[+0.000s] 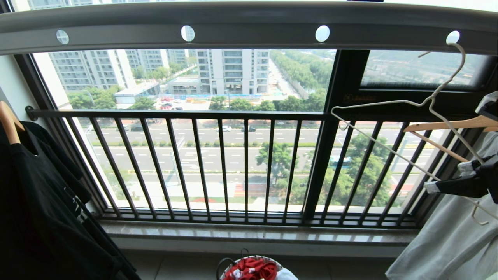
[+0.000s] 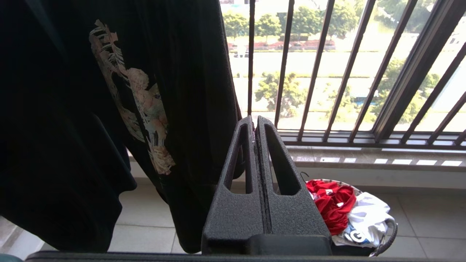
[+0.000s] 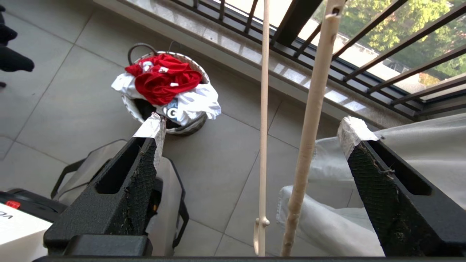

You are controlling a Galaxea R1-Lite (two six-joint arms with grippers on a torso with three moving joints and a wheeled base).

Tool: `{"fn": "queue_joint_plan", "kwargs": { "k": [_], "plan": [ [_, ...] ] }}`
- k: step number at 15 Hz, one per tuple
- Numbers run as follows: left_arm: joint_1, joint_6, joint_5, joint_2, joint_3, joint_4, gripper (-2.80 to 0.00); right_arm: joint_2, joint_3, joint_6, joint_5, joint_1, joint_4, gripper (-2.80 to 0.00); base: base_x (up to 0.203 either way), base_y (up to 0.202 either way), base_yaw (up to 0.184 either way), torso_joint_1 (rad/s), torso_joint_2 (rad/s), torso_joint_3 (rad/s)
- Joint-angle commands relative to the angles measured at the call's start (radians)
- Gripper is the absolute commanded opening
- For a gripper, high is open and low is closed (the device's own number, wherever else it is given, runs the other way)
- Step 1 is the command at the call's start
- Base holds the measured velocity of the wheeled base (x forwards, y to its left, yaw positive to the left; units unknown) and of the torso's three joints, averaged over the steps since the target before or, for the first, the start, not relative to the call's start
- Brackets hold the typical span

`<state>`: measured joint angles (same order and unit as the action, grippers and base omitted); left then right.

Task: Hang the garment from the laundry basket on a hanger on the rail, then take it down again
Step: Pick up the clothes rack on the clothesline

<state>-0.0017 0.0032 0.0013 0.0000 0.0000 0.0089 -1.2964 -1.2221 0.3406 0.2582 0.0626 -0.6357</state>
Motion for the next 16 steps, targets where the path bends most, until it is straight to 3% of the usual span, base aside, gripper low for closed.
{"fn": "queue_joint_plan", "kwargs": {
  "k": [1, 12, 13, 16],
  "plan": [
    [0.000, 0.000, 0.000, 0.000, 0.000, 0.000, -2.80, 0.002, 0.013, 0.001, 0.014, 0.001, 0.007, 0.00, 0.000, 0.000, 0.000, 0.000, 0.00, 0.000],
    [0.000, 0.000, 0.000, 0.000, 0.000, 0.000, -2.80, -0.017, 0.029, 0.008, 0.026, 0.017, 0.030, 0.00, 0.000, 0.000, 0.000, 0.000, 0.00, 0.000],
    [0.000, 0.000, 0.000, 0.000, 0.000, 0.000, -2.80, -0.017, 0.030, 0.009, 0.024, 0.017, 0.030, -2.80, 0.000, 0.000, 0.000, 0.000, 0.00, 0.000],
    [0.000, 0.000, 0.000, 0.000, 0.000, 0.000, -2.80, -0.026, 0.031, 0.009, 0.025, 0.017, 0.030, -2.80, 0.000, 0.000, 0.000, 0.000, 0.00, 0.000]
  ]
}}
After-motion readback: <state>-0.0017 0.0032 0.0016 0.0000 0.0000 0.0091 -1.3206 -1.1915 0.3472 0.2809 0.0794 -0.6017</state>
